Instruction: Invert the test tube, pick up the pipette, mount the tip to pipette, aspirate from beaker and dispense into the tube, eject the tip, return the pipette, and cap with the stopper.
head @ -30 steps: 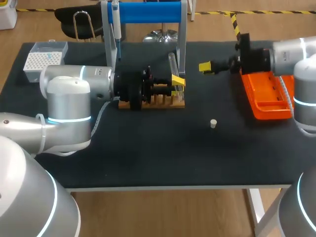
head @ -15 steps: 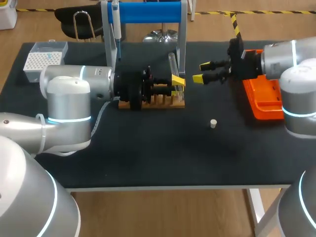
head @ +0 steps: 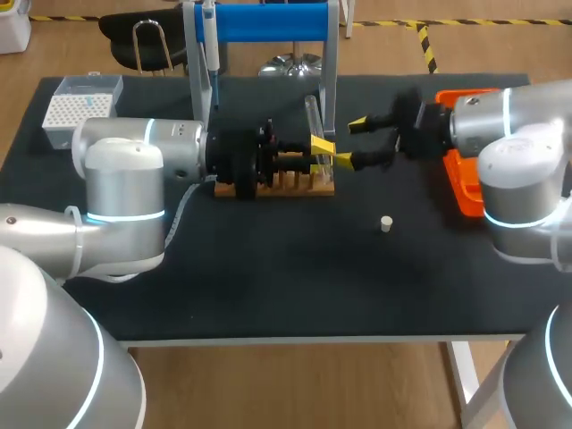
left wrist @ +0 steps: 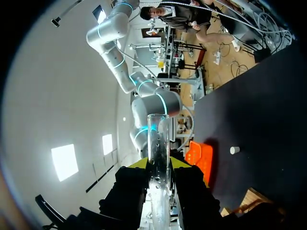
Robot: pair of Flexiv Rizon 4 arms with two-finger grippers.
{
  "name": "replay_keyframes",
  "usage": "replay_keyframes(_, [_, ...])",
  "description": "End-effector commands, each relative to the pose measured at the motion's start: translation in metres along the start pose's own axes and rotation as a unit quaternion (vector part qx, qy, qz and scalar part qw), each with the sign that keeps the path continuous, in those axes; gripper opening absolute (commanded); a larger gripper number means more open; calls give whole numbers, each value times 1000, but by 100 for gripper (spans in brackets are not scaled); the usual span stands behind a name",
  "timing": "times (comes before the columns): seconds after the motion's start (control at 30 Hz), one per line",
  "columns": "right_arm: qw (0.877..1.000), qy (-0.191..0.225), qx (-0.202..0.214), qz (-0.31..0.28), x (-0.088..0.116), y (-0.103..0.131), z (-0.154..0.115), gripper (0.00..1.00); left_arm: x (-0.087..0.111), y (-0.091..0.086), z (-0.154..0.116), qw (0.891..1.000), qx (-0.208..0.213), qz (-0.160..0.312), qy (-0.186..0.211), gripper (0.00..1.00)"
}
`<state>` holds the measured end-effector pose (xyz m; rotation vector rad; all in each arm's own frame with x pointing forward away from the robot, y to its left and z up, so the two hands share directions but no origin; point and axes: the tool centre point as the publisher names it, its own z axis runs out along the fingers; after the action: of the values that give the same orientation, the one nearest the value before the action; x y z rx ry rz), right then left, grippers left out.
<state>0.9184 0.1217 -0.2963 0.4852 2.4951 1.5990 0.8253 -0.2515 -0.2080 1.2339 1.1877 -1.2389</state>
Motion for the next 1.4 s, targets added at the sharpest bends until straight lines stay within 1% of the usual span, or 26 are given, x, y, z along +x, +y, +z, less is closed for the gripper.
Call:
replay_keyframes(0.03, [1000,-4,3,0,-1,-3,12,100,0,1,0,1000,2,0,1,0])
replay_keyframes(0.2, [1000,-7,5,2,-1,-7,18,100,0,1,0,1000,2,0,1,0])
replay_keyframes(0.43, [1000,-15,14,-11,3,-11,26,100,0,1,0,1000,2,0,1,0])
replay_keyframes(0.63, [1000,-14,15,-11,6,-12,30,100,0,1,0,1000,2,0,1,0])
replay_keyframes(0.83, [999,-28,14,-12,6,-16,38,100,0,1,0,1000,2,0,1,0])
replay_keyframes(1.03, [999,-29,13,-8,3,-17,45,100,0,1,0,1000,2,0,1,0])
replay_keyframes(1.17, [999,-38,14,-10,3,-17,45,100,0,1,0,1000,2,0,1,0])
replay_keyframes(1.4, [999,-38,14,-10,3,-17,45,100,0,1,0,1000,2,0,1,0])
